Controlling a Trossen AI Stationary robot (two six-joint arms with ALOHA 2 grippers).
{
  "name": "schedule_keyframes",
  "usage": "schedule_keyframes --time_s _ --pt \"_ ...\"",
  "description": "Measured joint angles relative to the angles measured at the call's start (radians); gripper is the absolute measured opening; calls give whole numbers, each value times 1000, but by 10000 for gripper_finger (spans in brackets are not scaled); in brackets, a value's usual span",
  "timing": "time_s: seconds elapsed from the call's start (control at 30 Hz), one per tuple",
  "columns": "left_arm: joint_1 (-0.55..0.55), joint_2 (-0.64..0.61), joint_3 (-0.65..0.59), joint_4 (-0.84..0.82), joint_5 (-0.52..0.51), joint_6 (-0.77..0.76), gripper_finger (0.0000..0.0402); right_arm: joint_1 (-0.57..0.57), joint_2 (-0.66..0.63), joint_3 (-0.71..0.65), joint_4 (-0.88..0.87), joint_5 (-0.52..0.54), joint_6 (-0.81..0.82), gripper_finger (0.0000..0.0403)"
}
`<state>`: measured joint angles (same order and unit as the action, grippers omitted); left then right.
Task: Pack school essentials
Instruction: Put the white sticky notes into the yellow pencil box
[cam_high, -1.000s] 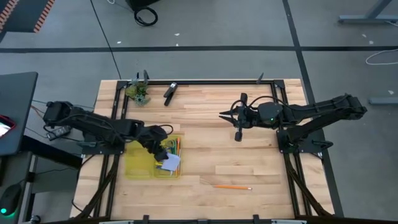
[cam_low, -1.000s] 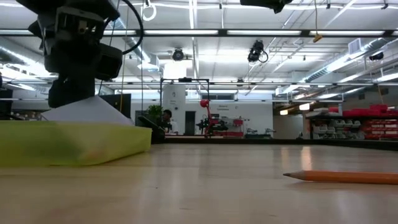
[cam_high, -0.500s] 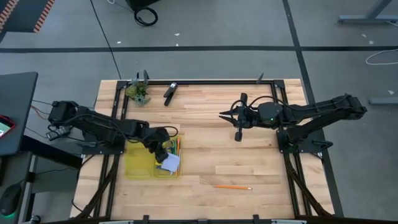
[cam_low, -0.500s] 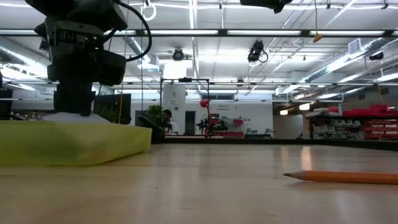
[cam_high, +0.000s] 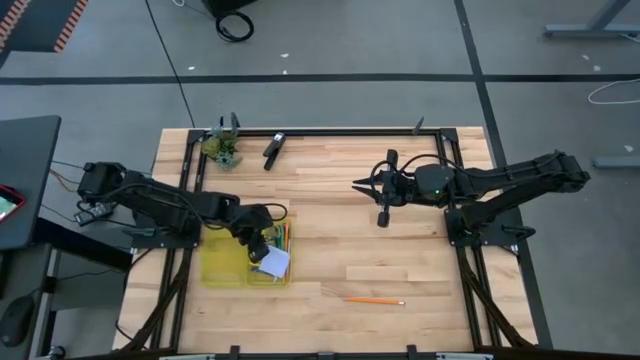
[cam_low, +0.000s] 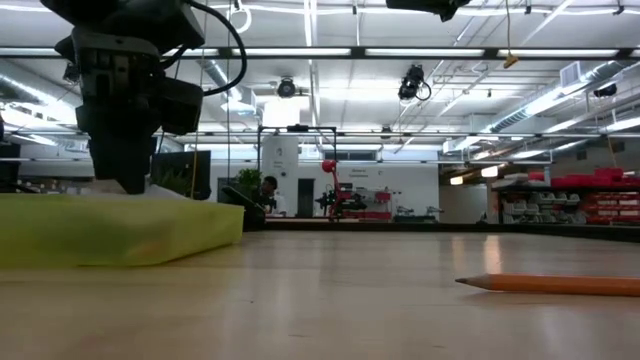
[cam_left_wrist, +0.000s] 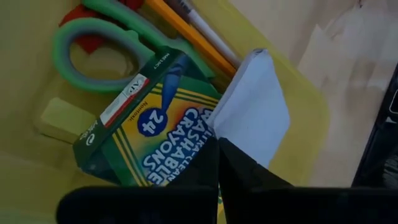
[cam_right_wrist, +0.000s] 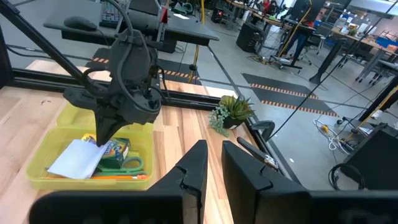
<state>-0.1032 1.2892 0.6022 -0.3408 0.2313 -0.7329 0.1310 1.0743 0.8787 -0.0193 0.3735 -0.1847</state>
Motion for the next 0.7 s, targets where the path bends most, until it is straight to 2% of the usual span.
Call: schedule_keyframes --time_s 0.37,0.7 --pt "66 -53 -1 -60 104 66 2 0 0 0 -1 0 0 55" --pt "122 -63 -1 -234 99 117 1 -6 0 0 -10 0 0 55"
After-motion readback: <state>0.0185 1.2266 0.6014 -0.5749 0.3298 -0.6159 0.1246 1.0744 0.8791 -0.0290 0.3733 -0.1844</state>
